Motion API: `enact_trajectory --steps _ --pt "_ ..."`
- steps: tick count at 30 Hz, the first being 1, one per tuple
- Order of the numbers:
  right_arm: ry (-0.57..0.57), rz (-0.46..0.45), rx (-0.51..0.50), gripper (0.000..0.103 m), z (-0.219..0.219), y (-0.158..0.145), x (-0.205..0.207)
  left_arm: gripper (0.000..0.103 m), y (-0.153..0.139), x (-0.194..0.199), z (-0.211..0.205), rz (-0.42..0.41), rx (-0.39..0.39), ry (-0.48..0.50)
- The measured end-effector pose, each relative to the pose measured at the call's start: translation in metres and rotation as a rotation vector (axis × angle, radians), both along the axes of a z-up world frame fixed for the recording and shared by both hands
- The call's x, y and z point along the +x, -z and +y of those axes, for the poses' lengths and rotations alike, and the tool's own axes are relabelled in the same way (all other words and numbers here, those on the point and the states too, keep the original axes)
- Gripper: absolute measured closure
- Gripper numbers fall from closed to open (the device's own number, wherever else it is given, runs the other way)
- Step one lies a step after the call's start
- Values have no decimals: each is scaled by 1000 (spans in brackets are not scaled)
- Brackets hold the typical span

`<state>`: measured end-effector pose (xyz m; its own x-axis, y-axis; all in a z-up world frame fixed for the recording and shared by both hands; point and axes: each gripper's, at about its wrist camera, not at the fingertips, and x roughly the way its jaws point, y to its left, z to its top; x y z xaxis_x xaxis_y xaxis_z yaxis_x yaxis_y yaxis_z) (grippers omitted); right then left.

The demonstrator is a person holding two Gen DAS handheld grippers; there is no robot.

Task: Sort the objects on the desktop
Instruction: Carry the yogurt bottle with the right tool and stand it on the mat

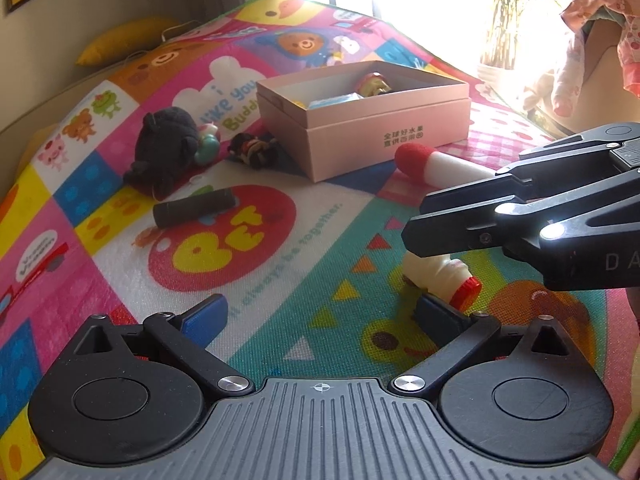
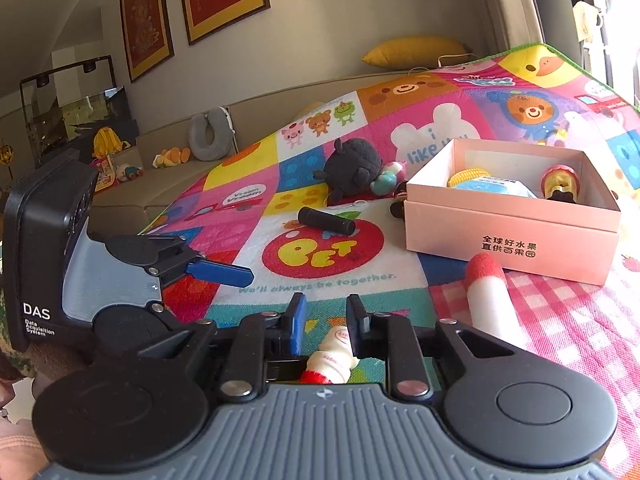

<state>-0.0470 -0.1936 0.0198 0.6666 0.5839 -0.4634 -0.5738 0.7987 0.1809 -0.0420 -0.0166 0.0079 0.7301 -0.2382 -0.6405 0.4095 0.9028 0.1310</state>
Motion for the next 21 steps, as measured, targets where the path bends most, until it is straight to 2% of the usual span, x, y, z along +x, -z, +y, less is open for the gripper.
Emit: enact_trajectory --steps 4,7,9,10,14,17,21 --pt "27 -4 -38 80 0 -2 -1 0 -1 0 0 4 -9 -1" --pt "91 -29 -42 65 -16 -10 -8 0 -2 -1 -2 8 -25 23" --pt "150 -48 -54 51 -29 -14 -14 0 -2 -2 -4 7 -30 42" --pt "185 -62 -70 50 -35 -15 -17 0 -2 -3 -6 5 -29 50" --pt "233 -57 -117 50 -48 -17 -25 0 -4 -4 -5 -4 -18 48" --pt "164 -40 -118 50 -39 -17 -28 0 -9 -1 4 -15 -25 -3" --pt "48 -17 -160 57 -14 -11 -30 0 -15 3 23 -14 -55 -86"
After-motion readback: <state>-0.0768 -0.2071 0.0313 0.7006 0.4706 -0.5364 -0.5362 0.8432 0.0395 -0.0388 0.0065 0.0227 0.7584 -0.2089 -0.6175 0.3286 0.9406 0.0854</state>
